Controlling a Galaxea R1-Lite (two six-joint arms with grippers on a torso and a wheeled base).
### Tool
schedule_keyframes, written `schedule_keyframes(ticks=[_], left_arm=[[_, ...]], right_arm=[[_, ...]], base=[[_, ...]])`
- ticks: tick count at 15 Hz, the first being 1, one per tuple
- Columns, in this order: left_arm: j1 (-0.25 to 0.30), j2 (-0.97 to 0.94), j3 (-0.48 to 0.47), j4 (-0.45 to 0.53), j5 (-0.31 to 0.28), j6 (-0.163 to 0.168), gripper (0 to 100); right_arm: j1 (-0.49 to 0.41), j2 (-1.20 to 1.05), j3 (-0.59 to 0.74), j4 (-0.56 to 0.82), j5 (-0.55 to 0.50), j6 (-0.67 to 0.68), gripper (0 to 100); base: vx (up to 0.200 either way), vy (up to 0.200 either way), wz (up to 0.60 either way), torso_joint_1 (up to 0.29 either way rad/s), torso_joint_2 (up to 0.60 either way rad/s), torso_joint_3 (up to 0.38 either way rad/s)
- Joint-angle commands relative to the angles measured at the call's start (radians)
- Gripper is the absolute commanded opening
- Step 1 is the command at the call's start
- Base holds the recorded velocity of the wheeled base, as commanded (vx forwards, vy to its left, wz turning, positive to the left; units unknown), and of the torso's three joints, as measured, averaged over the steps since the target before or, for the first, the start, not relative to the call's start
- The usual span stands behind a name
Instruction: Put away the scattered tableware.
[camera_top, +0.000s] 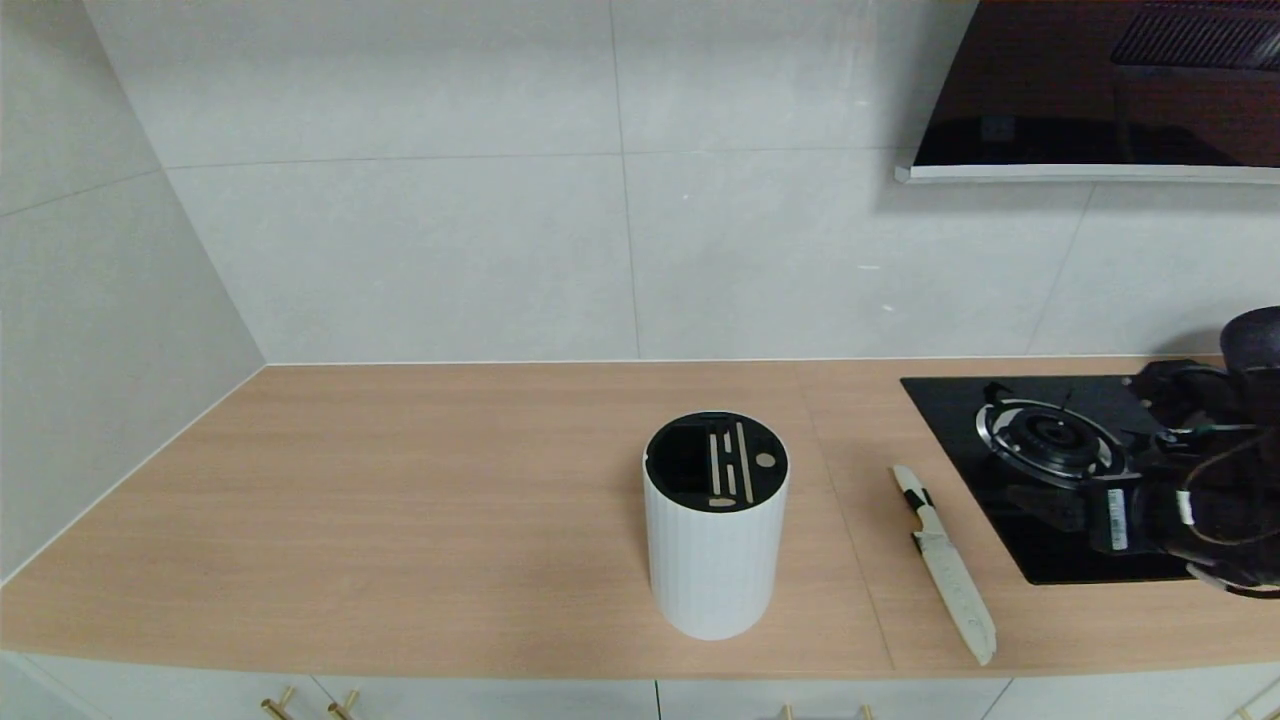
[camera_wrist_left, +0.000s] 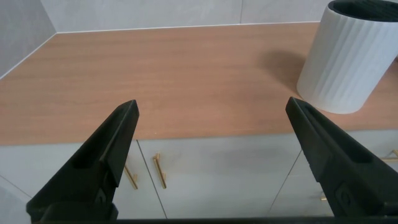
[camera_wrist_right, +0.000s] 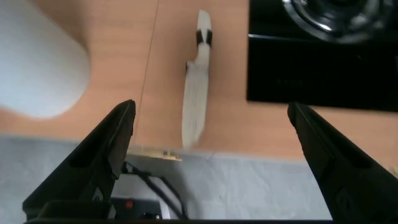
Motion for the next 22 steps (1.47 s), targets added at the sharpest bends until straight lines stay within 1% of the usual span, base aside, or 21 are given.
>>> schedule_keyframes(ticks=[1, 3, 5, 9, 13, 16, 22], left_arm=[[0.000, 0.000, 0.000, 0.000, 0.000, 0.000, 100], [0.000, 0.000, 0.000, 0.000, 0.000, 0.000, 100], [0.000, 0.000, 0.000, 0.000, 0.000, 0.000, 100], [0.000, 0.000, 0.000, 0.000, 0.000, 0.000, 100], [0.000, 0.000, 0.000, 0.000, 0.000, 0.000, 100], [0.000, 0.000, 0.000, 0.000, 0.001, 0.000, 100], [0.000, 0.000, 0.000, 0.000, 0.000, 0.000, 100]], right_arm=[[0.051, 0.285, -0.049, -0.122, -0.044, 0.000, 100], [0.052, 0.427, -0.062, -0.246, -0.059, 0.000, 100], [0.051, 0.491, -0.057, -0.324, -0.060, 0.000, 100], [0.048, 0.586, -0.071, -0.340, -0.060, 0.023, 100], [0.048, 0.686, -0.080, -0.445, -0.064, 0.052, 100], [0.042, 0.749, -0.095, -0.496, -0.077, 0.058, 100], [0.006, 0.785, -0.123, -0.522, -0.077, 0.061, 100]], base=[[0.000, 0.000, 0.00, 0.000, 0.00, 0.000], [0.000, 0.000, 0.00, 0.000, 0.00, 0.000], [0.000, 0.000, 0.00, 0.000, 0.00, 0.000], [0.000, 0.000, 0.00, 0.000, 0.00, 0.000], [0.000, 0.000, 0.00, 0.000, 0.00, 0.000], [0.000, 0.000, 0.00, 0.000, 0.00, 0.000], [0.000, 0.000, 0.00, 0.000, 0.00, 0.000]])
